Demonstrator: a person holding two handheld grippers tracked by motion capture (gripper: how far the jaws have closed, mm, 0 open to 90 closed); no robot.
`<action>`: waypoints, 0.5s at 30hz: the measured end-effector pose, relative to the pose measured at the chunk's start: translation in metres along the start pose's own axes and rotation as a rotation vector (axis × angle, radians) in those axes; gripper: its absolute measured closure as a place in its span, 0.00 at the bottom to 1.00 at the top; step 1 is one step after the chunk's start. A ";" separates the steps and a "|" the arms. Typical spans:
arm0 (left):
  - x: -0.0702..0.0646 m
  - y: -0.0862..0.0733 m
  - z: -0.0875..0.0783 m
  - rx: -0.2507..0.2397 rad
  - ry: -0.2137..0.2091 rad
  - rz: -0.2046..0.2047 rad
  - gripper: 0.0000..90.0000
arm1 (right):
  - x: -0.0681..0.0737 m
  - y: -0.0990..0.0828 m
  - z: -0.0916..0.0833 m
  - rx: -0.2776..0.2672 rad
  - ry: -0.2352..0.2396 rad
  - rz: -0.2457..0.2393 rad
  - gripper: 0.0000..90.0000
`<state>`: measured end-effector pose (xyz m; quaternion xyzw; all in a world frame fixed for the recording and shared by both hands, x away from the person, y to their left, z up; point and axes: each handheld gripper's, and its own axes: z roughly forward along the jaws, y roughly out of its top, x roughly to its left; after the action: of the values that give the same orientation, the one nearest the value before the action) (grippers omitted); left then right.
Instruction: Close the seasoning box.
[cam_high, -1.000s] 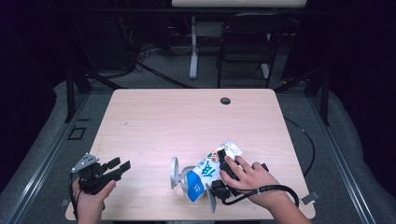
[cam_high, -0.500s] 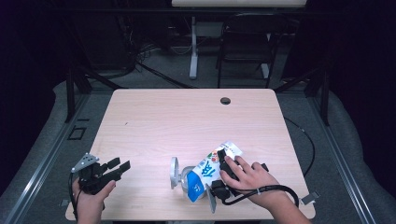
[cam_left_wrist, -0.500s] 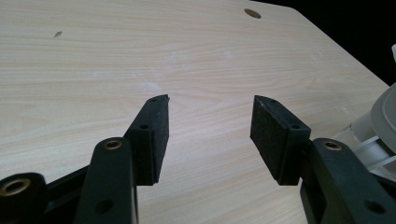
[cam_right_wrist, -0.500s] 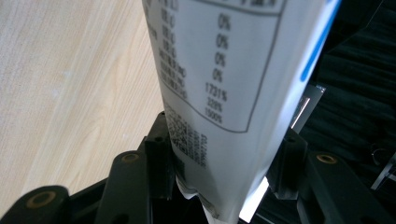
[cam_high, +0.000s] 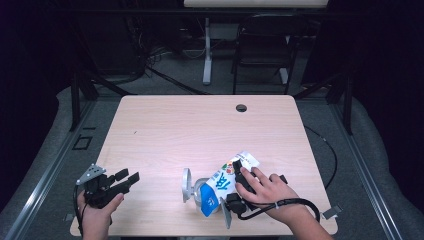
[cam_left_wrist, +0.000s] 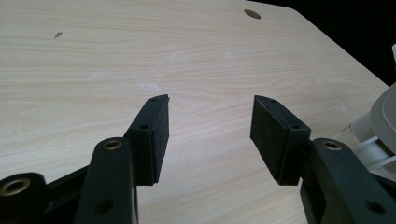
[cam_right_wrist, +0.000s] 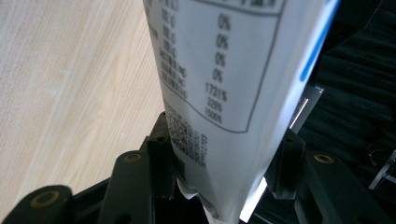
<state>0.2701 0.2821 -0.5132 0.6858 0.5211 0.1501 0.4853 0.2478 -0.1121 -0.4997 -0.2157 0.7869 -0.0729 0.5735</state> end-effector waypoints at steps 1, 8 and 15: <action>0.000 0.000 0.000 0.000 0.000 0.000 0.53 | 0.000 0.000 0.000 0.001 0.000 -0.001 0.60; 0.000 0.000 0.000 0.003 0.001 -0.001 0.53 | 0.000 0.000 0.000 0.001 0.000 -0.003 0.60; 0.001 0.000 -0.001 0.006 -0.001 -0.002 0.53 | 0.000 0.000 0.000 -0.004 -0.004 -0.008 0.60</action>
<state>0.2700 0.2833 -0.5130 0.6869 0.5219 0.1479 0.4837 0.2478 -0.1121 -0.4995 -0.2200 0.7851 -0.0729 0.5744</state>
